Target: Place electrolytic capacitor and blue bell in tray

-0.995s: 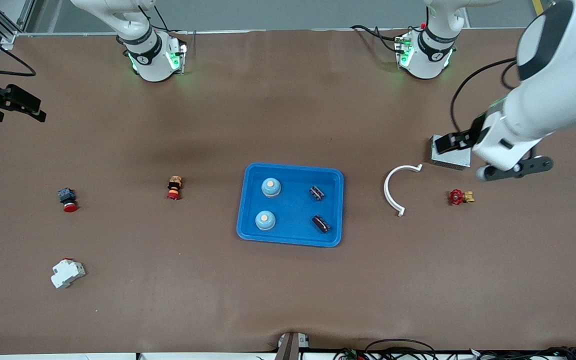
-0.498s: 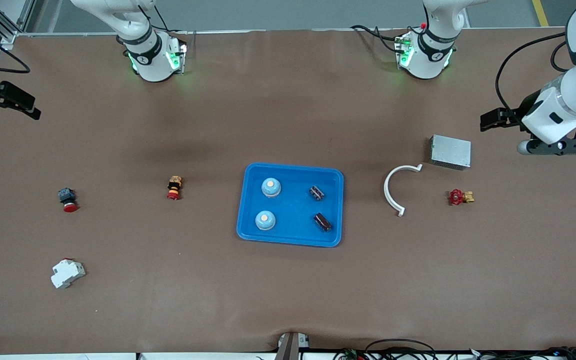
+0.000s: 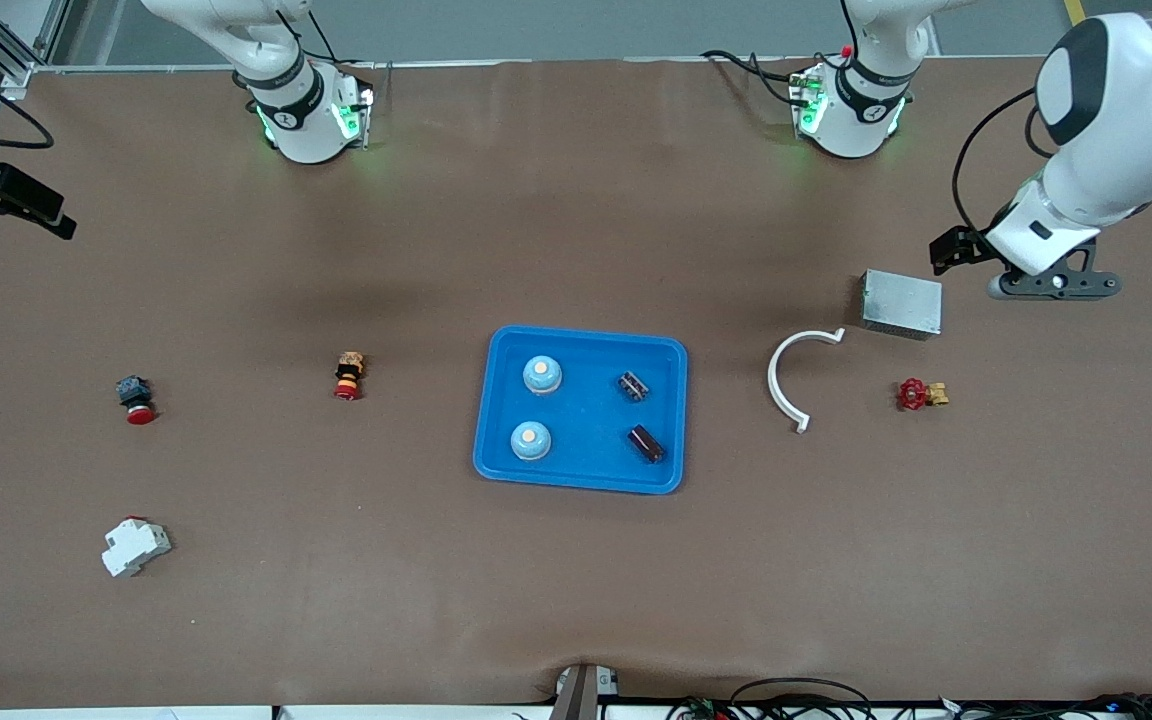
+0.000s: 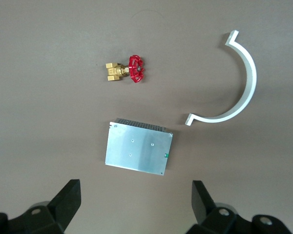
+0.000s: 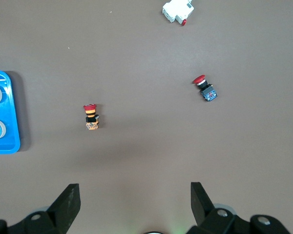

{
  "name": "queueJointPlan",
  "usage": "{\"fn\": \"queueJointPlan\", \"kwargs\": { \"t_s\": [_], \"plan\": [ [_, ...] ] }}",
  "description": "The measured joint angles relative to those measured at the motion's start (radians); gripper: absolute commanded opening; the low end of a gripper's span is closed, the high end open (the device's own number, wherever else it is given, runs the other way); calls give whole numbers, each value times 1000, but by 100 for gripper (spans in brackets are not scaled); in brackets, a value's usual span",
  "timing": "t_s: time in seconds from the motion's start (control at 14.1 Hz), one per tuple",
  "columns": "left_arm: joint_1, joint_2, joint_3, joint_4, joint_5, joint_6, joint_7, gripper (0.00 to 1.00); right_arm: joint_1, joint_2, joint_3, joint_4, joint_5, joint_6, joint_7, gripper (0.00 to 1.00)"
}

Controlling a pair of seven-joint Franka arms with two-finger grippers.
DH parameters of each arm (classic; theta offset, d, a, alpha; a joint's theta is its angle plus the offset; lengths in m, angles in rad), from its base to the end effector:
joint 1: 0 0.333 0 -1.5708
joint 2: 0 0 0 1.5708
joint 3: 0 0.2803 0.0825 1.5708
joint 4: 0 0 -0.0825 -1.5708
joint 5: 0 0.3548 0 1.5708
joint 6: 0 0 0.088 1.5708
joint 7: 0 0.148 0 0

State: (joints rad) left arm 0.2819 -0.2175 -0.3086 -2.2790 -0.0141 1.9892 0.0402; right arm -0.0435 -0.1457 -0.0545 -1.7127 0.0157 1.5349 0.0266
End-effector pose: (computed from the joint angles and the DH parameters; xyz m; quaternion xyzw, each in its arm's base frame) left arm 0.4492 -0.0129 0.3714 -0.9985 0.0255 0.0413 0.0260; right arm 0.4765 -0.0459 0.5553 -0.9979 0.0617 0.0157 0.0124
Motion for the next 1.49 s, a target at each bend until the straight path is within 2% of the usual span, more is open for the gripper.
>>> {"fn": "queueJointPlan", "kwargs": {
  "t_s": [0.21,0.57,0.71,1.14,1.28,1.49],
  "plan": [
    [0,-11,0,-27,0,33,10,100,0,-3,0,0,0,0,1,100],
    [4,7,4,66,-10,9,23,100,0,-3,0,0,0,2,1,100],
    [5,58,5,165,-18,-48,20,100,0,-3,0,0,0,2,1,100],
    [9,256,7,559,-20,-260,-7,100,0,-18,-3,0,0,2,2,100],
    [7,277,7,633,-20,-285,-7,100,0,-19,-5,0,0,2,2,100],
    [4,281,4,668,-20,-294,-7,100,0,-19,-6,0,0,2,2,100]
  ]
}}
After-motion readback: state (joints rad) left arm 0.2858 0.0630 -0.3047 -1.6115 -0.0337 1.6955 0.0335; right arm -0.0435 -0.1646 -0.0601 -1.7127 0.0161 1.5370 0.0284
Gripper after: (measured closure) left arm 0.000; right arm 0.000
